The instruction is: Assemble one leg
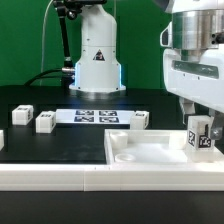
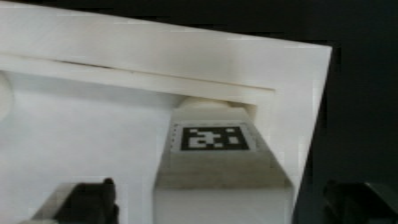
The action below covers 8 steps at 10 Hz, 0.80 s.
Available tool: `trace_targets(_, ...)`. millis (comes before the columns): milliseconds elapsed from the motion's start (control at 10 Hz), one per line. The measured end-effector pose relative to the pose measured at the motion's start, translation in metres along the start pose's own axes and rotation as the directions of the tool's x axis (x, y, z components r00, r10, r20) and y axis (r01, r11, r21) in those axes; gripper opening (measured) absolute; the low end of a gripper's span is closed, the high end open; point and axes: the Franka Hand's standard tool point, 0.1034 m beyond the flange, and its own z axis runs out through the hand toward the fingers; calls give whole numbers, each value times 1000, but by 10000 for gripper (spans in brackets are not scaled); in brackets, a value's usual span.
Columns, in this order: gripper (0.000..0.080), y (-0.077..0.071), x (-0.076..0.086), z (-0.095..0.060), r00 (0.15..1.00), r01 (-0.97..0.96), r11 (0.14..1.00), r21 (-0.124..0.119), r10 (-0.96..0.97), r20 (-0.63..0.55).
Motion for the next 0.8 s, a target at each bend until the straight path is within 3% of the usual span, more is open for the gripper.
trace_targets(100,627,0,-1,0,1000,16,1000,0,-16,0)
trace_targets(200,643,0,-1,0,994,107,994,-1,-107,1)
trace_targets(600,649,-2,-4,-2,891,454,891,-3,-454,4)
trace_targets(800,649,-2,-5,-2,764,645,764,-2,-645,3)
